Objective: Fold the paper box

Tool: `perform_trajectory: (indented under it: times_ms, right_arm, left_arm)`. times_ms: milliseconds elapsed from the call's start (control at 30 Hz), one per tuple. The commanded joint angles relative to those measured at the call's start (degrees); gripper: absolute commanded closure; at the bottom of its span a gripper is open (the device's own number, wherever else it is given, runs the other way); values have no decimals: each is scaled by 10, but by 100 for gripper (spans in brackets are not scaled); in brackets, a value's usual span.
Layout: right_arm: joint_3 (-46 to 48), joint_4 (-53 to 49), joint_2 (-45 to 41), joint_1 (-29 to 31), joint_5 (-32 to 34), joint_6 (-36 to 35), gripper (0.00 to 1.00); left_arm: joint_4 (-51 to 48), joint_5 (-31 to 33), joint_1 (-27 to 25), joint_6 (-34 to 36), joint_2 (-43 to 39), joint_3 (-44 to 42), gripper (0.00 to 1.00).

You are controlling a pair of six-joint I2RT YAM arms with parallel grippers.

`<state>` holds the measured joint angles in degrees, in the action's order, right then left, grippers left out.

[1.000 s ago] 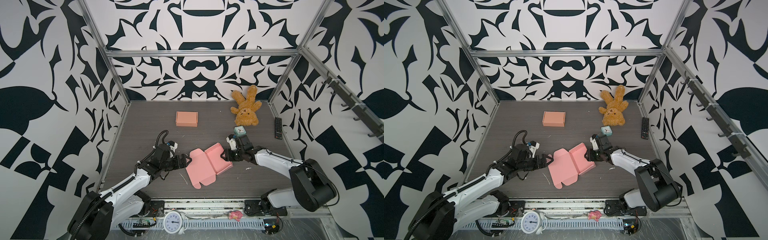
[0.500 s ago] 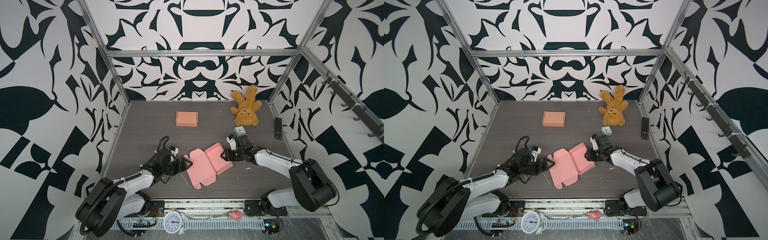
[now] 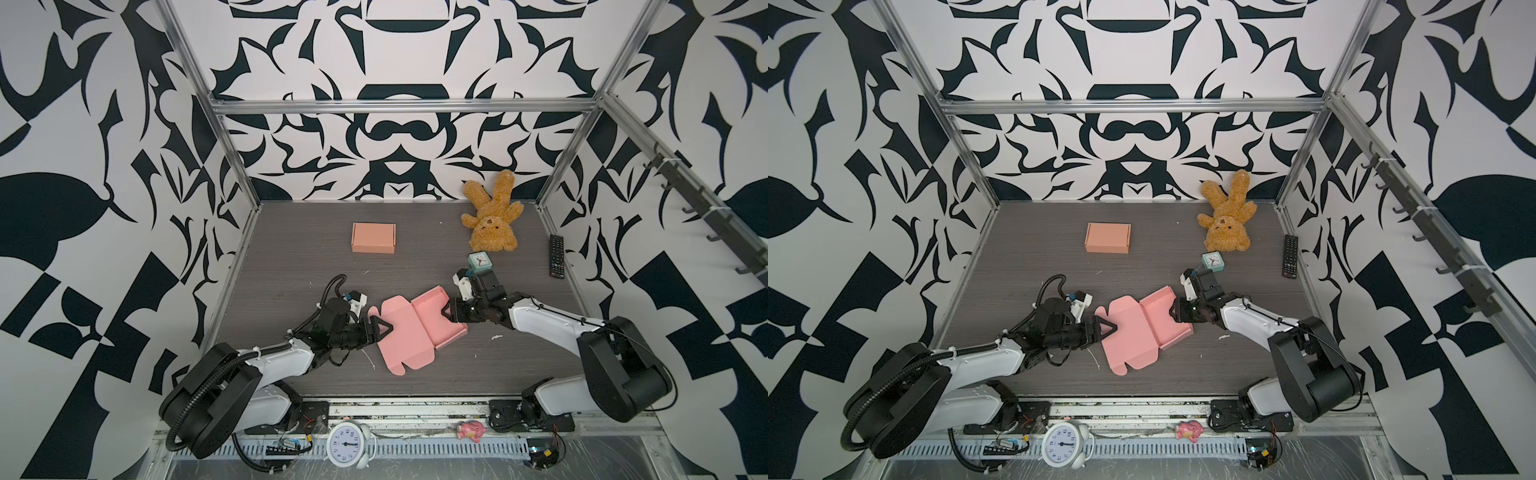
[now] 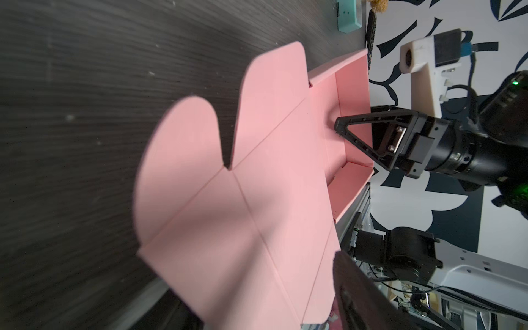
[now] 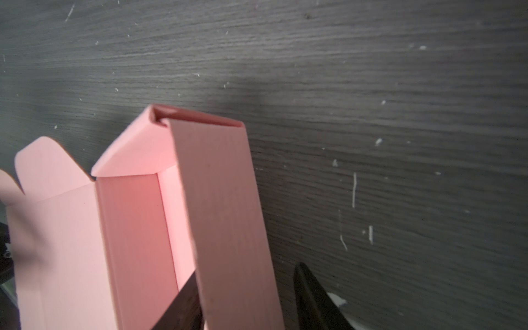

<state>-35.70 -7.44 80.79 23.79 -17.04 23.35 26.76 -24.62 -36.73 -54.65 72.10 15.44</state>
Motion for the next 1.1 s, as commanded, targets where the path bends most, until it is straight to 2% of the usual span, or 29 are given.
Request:
perform_trajectory:
  times_ms: [0,333,567,867,1067]
  right_arm:
    - [-2,4,-8,-1,5,-5,49]
    - [-3,-4,-27,-1,-5,-4,49]
    - [-3,-11,-37,-1,-6,-2,47]
    - [-16,-60,-69,-1,20,-14,36]
    - [-48,-153,-123,0,80,-40,33]
  left_arm:
    - [28,4,-1,-17,5,-9,37]
    - [99,6,-1,-68,34,-17,57]
    - [75,16,-1,-71,20,-10,66]
    - [57,19,-1,-67,14,-5,75]
    - [38,16,-1,-60,-5,5,82]
